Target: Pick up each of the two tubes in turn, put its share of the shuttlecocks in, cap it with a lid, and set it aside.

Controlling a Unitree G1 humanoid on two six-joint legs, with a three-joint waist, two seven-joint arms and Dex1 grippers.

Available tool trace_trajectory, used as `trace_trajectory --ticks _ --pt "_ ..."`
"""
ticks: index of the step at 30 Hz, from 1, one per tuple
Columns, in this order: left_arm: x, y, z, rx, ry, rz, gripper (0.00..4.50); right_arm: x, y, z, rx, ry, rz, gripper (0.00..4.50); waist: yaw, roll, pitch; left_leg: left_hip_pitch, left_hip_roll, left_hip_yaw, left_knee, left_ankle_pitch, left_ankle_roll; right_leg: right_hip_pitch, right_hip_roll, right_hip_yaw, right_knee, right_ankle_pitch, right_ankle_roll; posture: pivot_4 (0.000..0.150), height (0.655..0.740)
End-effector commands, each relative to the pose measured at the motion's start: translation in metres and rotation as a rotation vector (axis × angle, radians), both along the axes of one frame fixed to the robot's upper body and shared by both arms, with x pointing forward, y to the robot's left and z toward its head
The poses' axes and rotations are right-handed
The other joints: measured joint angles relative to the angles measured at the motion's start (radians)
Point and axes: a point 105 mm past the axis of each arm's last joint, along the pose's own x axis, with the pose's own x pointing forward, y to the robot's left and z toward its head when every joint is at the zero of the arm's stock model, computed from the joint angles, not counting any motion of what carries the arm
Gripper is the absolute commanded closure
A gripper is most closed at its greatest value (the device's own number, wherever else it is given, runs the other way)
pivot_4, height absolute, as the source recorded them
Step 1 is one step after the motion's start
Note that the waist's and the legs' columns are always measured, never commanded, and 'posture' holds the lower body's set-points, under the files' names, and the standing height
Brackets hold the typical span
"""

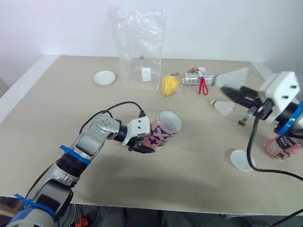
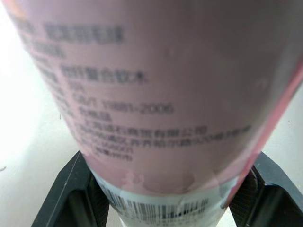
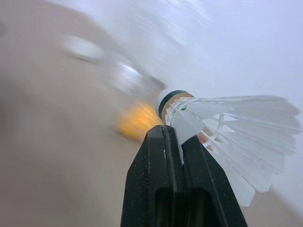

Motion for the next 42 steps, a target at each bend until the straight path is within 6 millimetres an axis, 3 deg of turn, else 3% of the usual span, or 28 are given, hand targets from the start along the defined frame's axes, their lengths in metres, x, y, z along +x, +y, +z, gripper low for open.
trace_trajectory --ticks 1,7,11,24,25,27,28,29,30,31,35,39,42 --pt "0.004 -0.001 0.006 0.006 -0.016 -0.010 1.75 -0.028 0.039 0.007 -0.253 -0.058 0.273 4.47 0.000 0.000 0.000 0.000 0.000 0.001 0.000 0.000 0.000 -0.001 -0.001 0.001 0.000 0.000 0.001 0.150 0.7400" --pt "0.003 -0.003 0.010 -0.008 0.000 -0.013 1.75 -0.035 0.061 0.003 -0.390 -0.053 0.472 4.47 0.002 -0.002 0.001 -0.002 -0.001 0.001 -0.001 -0.001 -0.001 -0.002 -0.002 0.000 -0.001 0.000 0.004 0.150 0.7400" --pt "0.003 -0.001 0.009 -0.009 0.001 -0.006 1.75 -0.028 0.061 -0.010 -0.504 -0.055 0.519 4.47 0.002 -0.002 0.001 -0.002 0.000 0.000 -0.001 -0.001 -0.001 -0.002 -0.001 -0.001 -0.001 0.000 0.003 0.150 0.7400" --pt "0.001 -0.002 0.008 -0.014 -0.002 0.009 1.75 -0.020 0.061 -0.015 -0.594 -0.080 0.559 4.47 0.002 -0.002 0.001 -0.002 0.000 0.000 -0.001 -0.001 -0.001 -0.002 -0.001 -0.001 0.000 0.000 0.003 0.150 0.7400" --pt "0.001 -0.002 0.008 -0.014 -0.002 0.009 1.75 -0.020 0.061 -0.014 -0.593 -0.080 0.560 3.98 0.002 -0.002 0.001 -0.002 -0.001 0.000 -0.001 -0.001 -0.001 -0.002 -0.001 -0.001 0.000 0.000 0.003 0.150 0.7400" --pt "0.001 -0.002 0.008 -0.015 -0.002 0.010 1.75 -0.020 0.061 -0.013 -0.589 -0.078 0.559 3.59 0.002 -0.002 0.001 -0.002 -0.001 0.000 -0.001 -0.001 -0.001 -0.002 -0.001 -0.001 0.000 0.000 0.003 0.150 0.7400" --pt "0.001 -0.002 0.008 -0.016 -0.002 0.010 1.75 -0.020 0.061 -0.013 -0.589 -0.078 0.558 3.08 0.002 -0.002 0.001 -0.002 0.000 0.000 -0.001 -0.001 -0.001 -0.002 -0.001 -0.001 0.000 0.000 0.003 0.150 0.7400" --pt "0.001 -0.003 0.008 -0.016 -0.002 0.009 1.75 -0.019 0.060 -0.011 -0.583 -0.080 0.554 2.88 0.002 -0.002 0.001 -0.002 0.000 0.000 -0.001 -0.001 -0.001 -0.002 -0.001 -0.001 0.000 0.000 0.003 0.150 0.7400" --pt "0.001 -0.003 0.008 -0.016 -0.002 0.008 1.75 -0.019 0.060 -0.009 -0.569 -0.079 0.549 2.15 0.002 -0.002 0.001 -0.002 -0.001 0.000 -0.001 -0.001 -0.001 -0.002 -0.001 -0.001 0.000 0.000 0.003 0.150 0.7400" --pt "0.001 -0.003 0.007 -0.015 -0.001 0.006 1.75 -0.019 0.059 -0.005 -0.540 -0.076 0.541 1.89 0.002 -0.002 0.001 -0.002 -0.001 0.000 -0.001 -0.001 -0.001 -0.002 -0.001 -0.001 0.000 0.000 0.003 0.150 0.7400" --pt "0.001 -0.003 0.007 -0.011 -0.001 0.003 1.75 -0.017 0.057 0.007 -0.334 -0.015 0.494 0.11 0.002 -0.002 0.001 -0.002 0.000 0.000 0.000 -0.001 -0.001 -0.002 -0.001 -0.001 0.001 0.000 0.003 0.150 0.7400" --pt "0.001 -0.003 0.007 -0.012 -0.002 0.003 1.75 0.006 0.028 0.014 0.064 0.136 0.281 0.11 0.003 -0.004 0.001 -0.002 -0.001 -0.001 0.000 -0.001 -0.001 -0.001 -0.001 -0.001 0.001 0.002 -0.001 0.150 0.7400" --pt "0.000 -0.003 0.007 -0.012 -0.001 -0.001 1.75 0.034 -0.022 -0.011 0.397 0.245 -0.032 0.11 0.005 -0.007 0.001 -0.002 -0.001 -0.003 0.001 -0.001 -0.001 0.000 -0.001 -0.002 0.002 0.003 -0.002 0.150 0.7400"
